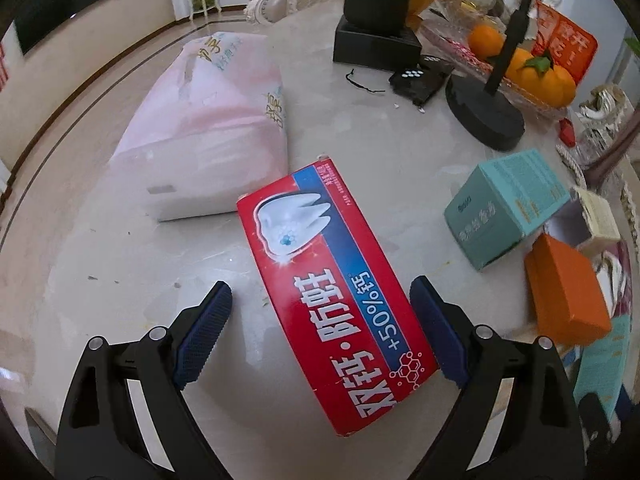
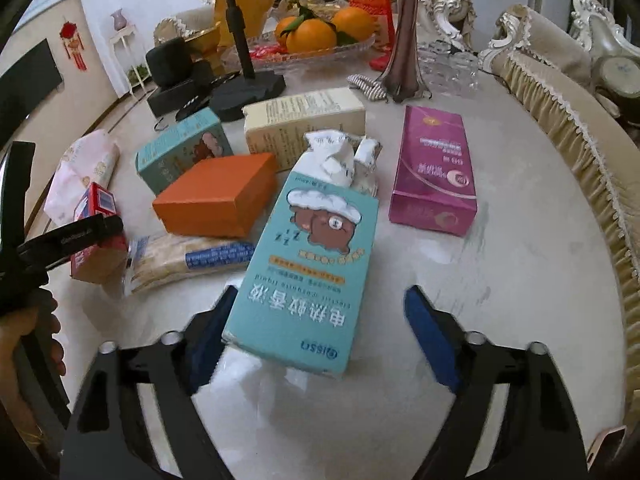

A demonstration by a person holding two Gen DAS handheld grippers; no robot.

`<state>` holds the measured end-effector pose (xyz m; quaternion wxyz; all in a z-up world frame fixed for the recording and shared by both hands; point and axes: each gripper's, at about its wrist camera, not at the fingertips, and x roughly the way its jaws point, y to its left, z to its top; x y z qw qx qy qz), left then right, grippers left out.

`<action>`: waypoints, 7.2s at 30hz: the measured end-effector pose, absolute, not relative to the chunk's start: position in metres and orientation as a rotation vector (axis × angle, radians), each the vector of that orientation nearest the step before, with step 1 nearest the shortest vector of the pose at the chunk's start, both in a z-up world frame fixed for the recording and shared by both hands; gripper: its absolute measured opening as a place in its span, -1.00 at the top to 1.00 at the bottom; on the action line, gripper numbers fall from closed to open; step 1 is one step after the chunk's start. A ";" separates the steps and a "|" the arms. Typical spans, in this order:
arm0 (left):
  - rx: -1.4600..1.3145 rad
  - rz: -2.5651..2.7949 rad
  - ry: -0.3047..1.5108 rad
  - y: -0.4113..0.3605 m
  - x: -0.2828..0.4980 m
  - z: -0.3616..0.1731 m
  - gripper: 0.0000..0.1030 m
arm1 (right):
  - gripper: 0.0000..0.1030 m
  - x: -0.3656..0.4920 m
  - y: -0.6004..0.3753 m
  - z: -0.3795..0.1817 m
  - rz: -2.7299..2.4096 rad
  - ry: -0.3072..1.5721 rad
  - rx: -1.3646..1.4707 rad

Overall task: Collect trash
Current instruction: 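Grasp the red-white toothpaste box with the left tool while the right tool grasps the teal box, then carry both boxes over the wastebasket and open both tools to drop them, then grasp the teal box with the left tool while the right tool grasps the magenta BB cream box, then carry both boxes over the wastebasket and open both tools to drop them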

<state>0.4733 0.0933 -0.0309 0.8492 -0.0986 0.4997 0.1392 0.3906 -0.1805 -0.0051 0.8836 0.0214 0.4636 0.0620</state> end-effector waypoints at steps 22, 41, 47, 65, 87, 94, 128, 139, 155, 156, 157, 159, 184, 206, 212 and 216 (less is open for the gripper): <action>-0.137 -0.157 0.690 0.058 0.226 0.035 -0.10 | 0.11 0.171 -0.239 0.030 0.425 0.730 0.155; 0.138 -0.524 1.119 -0.072 0.015 -0.114 -0.10 | 0.11 0.017 -0.242 -0.104 0.422 1.228 0.098; 0.204 -0.552 1.257 -0.099 0.035 -0.193 -0.10 | 0.11 0.042 -0.218 -0.172 0.341 1.344 0.003; 0.226 -0.463 1.204 -0.092 0.044 -0.198 -0.77 | -0.52 0.029 -0.247 -0.167 0.250 1.293 0.054; 0.174 -0.446 0.748 -0.003 0.100 0.024 -0.78 | -0.52 0.081 -0.264 0.016 0.279 0.803 -0.015; 0.121 -0.192 0.681 0.032 0.262 0.047 -0.78 | -0.52 0.220 -0.265 0.045 0.124 0.672 -0.035; 0.199 -0.107 0.894 0.031 0.546 -0.017 -0.78 | -0.52 0.461 -0.240 -0.021 -0.005 0.893 0.059; 0.235 -0.110 0.907 0.011 0.562 -0.020 -0.78 | -0.50 0.481 -0.246 -0.027 -0.025 0.909 0.035; 0.090 -0.149 0.890 0.023 0.539 -0.006 0.01 | -0.08 0.462 -0.261 -0.016 0.000 0.891 0.182; 0.074 -0.151 0.877 0.026 0.534 -0.001 0.01 | -0.08 0.458 -0.262 -0.014 0.006 0.888 0.195; 0.045 -0.161 0.862 0.029 0.528 0.004 0.01 | -0.08 0.452 -0.263 -0.008 0.017 0.875 0.213; -0.025 -0.172 0.817 0.037 0.509 0.021 0.01 | -0.08 0.438 -0.263 0.004 0.036 0.851 0.238; -0.050 -0.428 0.872 -0.017 0.011 -0.016 0.01 | -0.08 -0.003 -0.255 -0.008 0.500 0.957 0.175; 0.151 -0.427 1.236 -0.084 0.029 -0.207 -0.46 | -0.32 0.026 -0.223 -0.172 0.312 1.322 0.046; 0.142 -0.389 1.209 -0.075 0.035 -0.195 -0.72 | -0.47 0.017 -0.239 -0.171 0.304 1.314 0.038; 0.112 -0.394 1.178 -0.065 0.034 -0.175 -0.72 | -0.47 0.016 -0.244 -0.148 0.345 1.303 0.070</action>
